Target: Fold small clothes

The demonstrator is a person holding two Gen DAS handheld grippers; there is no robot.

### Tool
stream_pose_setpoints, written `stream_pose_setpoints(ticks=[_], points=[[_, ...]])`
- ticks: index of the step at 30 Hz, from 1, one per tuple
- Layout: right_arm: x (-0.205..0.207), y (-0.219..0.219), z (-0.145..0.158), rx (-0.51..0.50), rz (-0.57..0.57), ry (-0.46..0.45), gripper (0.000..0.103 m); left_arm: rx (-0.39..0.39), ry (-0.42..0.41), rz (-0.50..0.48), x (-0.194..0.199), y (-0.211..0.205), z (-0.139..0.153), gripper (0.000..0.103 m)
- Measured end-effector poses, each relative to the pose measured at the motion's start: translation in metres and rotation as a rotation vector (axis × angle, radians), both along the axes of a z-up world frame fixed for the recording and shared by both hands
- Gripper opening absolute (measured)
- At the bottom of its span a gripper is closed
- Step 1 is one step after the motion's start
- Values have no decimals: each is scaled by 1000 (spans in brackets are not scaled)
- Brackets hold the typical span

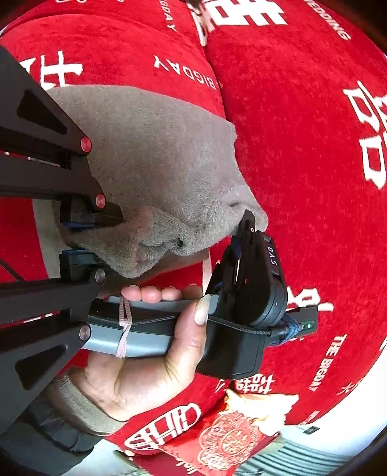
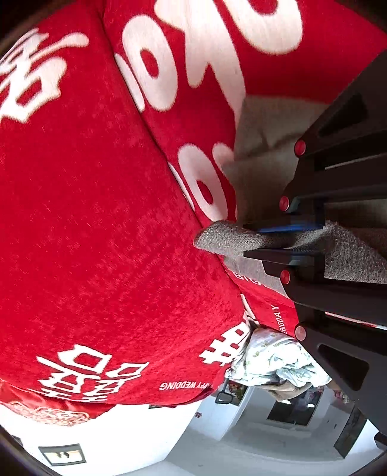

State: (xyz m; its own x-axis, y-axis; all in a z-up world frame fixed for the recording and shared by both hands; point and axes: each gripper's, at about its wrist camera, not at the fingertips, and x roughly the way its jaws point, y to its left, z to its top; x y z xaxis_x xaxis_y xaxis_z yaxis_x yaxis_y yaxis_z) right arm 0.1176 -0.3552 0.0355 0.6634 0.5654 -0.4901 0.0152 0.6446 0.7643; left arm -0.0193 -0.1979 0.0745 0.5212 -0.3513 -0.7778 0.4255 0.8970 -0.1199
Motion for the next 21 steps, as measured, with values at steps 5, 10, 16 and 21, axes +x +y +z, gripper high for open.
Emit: stream_pose_setpoints(ticks=[5, 10, 16, 21], points=[[-6, -16, -10, -11, -11, 20, 9, 40, 10, -20, -4, -19, -11, 10], [-10, -25, -24, 3, -20, 36, 9, 82, 21, -22, -5, -31, -22, 10], [-14, -33, -34, 16, -29, 41, 9, 122, 17, -27, -6, -36, -30, 10], [-17, -39, -44, 16, -40, 52, 9, 148, 10, -31, -7, -43, -34, 10]])
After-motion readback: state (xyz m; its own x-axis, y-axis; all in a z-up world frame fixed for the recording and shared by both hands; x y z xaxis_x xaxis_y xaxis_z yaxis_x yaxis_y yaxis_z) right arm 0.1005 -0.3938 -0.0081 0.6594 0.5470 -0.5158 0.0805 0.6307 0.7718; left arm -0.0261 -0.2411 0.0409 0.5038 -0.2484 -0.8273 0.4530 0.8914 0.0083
